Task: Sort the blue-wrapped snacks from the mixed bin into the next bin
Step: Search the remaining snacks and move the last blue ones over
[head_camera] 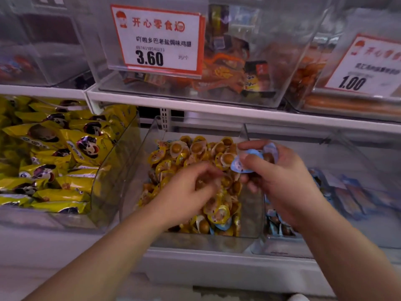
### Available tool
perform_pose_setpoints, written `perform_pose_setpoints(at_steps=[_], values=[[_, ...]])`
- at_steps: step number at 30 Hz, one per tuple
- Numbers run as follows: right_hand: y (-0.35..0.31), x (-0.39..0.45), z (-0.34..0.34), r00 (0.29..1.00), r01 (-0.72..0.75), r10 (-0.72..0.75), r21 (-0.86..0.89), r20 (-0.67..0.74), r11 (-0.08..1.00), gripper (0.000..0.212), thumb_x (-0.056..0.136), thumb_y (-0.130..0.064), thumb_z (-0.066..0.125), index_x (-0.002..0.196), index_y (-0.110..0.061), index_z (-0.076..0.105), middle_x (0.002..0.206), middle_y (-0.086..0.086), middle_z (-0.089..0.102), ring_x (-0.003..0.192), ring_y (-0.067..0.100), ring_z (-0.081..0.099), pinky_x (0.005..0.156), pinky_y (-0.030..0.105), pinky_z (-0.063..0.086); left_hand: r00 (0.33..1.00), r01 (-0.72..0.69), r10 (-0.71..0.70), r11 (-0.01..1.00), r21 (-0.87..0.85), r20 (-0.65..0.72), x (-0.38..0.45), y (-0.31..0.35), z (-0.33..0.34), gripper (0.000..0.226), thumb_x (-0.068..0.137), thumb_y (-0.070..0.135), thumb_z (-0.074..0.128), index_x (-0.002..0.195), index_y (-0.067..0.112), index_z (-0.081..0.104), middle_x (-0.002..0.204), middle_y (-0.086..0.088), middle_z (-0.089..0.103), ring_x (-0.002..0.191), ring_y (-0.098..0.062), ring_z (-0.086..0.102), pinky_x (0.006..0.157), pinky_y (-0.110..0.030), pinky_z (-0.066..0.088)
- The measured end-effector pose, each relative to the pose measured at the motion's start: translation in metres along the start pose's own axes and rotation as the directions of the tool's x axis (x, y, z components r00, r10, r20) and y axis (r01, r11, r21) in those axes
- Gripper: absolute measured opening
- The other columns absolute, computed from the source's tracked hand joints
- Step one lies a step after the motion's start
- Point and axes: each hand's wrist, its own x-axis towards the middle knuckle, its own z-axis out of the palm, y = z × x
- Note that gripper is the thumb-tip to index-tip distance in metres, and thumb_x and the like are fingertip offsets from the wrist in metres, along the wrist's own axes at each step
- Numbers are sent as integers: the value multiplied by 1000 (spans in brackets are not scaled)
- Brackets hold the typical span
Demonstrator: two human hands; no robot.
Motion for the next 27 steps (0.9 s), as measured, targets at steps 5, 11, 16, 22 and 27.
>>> perform_pose_setpoints(at_steps=[5, 11, 16, 22, 27], values=[[4, -9, -29, 997, 22, -33, -149, -75, 989, 18, 79, -17, 67, 90, -29, 72, 64, 15, 68, 50, 26, 57, 44, 27, 44, 906, -213, -87, 751, 626, 414, 6, -9, 21, 37, 78, 61, 68, 109, 41, 71, 106, 18, 47, 111, -10, 41, 101, -37, 35], [14, -13, -44, 993, -22, 5, -153, -114, 988, 15, 80, -15, 67, 88, -26, 73, 67, 14, 70, 51, 24, 62, 43, 25, 45, 897, -288, -114, 579, 762, 426, 16, -14, 34, 45, 71, 68, 70, 107, 42, 69, 140, 11, 31, 133, -21, 20, 102, -41, 17], [15, -10, -51, 990, -63, 51, -84, -133, 994, 17, 85, -9, 66, 85, -24, 75, 67, 11, 70, 53, 25, 63, 42, 26, 45, 935, -188, -100, 673, 715, 340, 20, -22, 25, 23, 80, 57, 61, 82, 38, 74, 133, 21, 45, 131, -8, 30, 111, -43, 22], [6, -9, -59, 981, -153, 156, 31, -116, 988, 12, 87, -8, 66, 88, -15, 75, 68, 11, 66, 53, 23, 61, 41, 26, 43, 963, -68, 94, 992, 109, -254, 26, 10, 24, 11, 89, 36, 67, 81, 41, 73, 97, 18, 65, 96, 1, 62, 83, -10, 43], [0, -20, -53, 918, -349, 292, 193, 269, 917, 36, 87, -41, 71, 105, -10, 72, 72, 7, 62, 52, 13, 55, 37, 18, 36, 919, -248, 248, 968, 37, -308, 20, 47, 60, 16, 92, 29, 66, 101, 27, 78, 89, 8, 67, 89, -12, 66, 75, -16, 50]])
